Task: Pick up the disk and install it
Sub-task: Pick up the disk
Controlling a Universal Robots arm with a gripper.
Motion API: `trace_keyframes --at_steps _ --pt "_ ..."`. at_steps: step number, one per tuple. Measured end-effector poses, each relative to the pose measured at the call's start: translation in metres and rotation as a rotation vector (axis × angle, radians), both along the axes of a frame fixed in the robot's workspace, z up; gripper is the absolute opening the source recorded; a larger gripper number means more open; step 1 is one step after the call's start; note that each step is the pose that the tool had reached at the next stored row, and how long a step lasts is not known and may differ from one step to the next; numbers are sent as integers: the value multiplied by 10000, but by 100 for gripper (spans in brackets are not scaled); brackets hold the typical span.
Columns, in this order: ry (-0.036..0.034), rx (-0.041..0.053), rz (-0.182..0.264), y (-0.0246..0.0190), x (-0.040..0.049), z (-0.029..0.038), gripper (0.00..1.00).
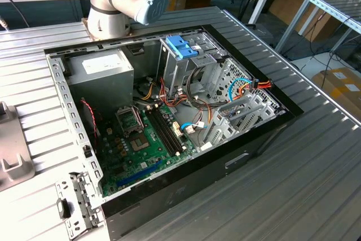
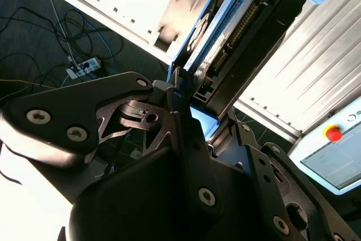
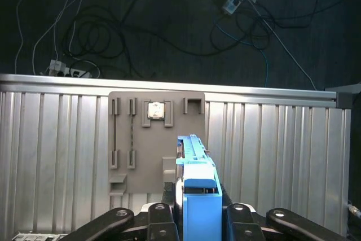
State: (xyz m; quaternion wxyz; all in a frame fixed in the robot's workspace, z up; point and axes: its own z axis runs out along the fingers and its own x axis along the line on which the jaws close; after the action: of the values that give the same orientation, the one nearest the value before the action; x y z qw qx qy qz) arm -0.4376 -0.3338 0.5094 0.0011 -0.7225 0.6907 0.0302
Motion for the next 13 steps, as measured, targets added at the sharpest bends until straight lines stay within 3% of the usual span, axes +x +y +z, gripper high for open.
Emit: trace_keyframes --at_steps 13 --pt "0 0 0 0 37 0 37"
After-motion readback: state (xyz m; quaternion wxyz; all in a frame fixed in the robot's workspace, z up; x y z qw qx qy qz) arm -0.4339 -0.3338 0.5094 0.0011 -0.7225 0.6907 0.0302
